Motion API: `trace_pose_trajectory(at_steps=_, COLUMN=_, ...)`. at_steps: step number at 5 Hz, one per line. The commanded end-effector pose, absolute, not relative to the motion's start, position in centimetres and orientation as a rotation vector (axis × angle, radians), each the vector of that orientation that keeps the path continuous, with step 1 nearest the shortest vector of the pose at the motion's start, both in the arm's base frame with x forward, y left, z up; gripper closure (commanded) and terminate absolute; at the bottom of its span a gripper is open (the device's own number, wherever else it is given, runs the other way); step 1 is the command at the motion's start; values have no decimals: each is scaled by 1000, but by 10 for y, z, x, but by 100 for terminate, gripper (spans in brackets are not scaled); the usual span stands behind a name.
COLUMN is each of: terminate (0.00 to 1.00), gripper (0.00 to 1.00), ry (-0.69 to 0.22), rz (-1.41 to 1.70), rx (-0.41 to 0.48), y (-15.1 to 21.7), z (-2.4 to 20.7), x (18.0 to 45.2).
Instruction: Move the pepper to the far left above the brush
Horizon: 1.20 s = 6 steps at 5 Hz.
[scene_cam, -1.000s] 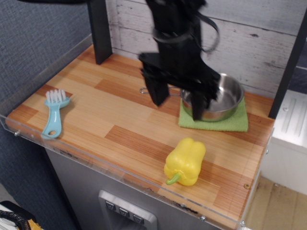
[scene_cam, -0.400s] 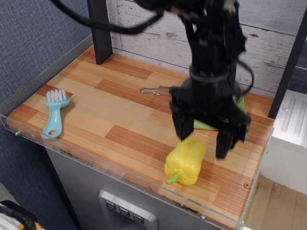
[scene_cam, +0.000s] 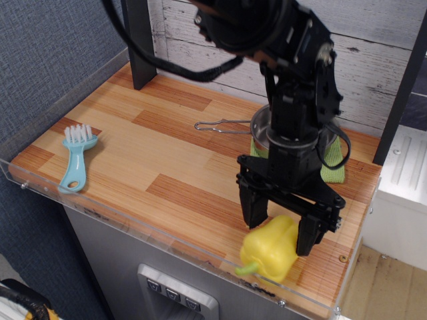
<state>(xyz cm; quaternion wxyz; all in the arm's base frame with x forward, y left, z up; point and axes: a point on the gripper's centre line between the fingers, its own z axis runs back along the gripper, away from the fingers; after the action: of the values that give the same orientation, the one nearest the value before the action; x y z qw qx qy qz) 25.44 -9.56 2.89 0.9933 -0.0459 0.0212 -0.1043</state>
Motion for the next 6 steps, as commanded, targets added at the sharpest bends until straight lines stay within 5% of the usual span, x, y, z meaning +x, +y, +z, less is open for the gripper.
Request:
trace_pose_trajectory(at_steps=1, terminate=0, gripper=0, ry=21, rz=-241, rx=-86, y=-101, z=37, x=256)
trace_pose_trajectory(at_steps=2, terminate=0, gripper=100, ry=26, rz=-228, rx=-84, y=-104, z=34, x=254)
trace_pose_trajectory(at_steps=4, terminate=0, gripper=100, ry=-11, rz=-250, rx=-87, y=-100, z=50, x=258)
trace_pose_trajectory(at_steps=6, terminate=0, gripper=100, ry=-116, rz=-221, rx=-48, y=-33, z=109, x=286)
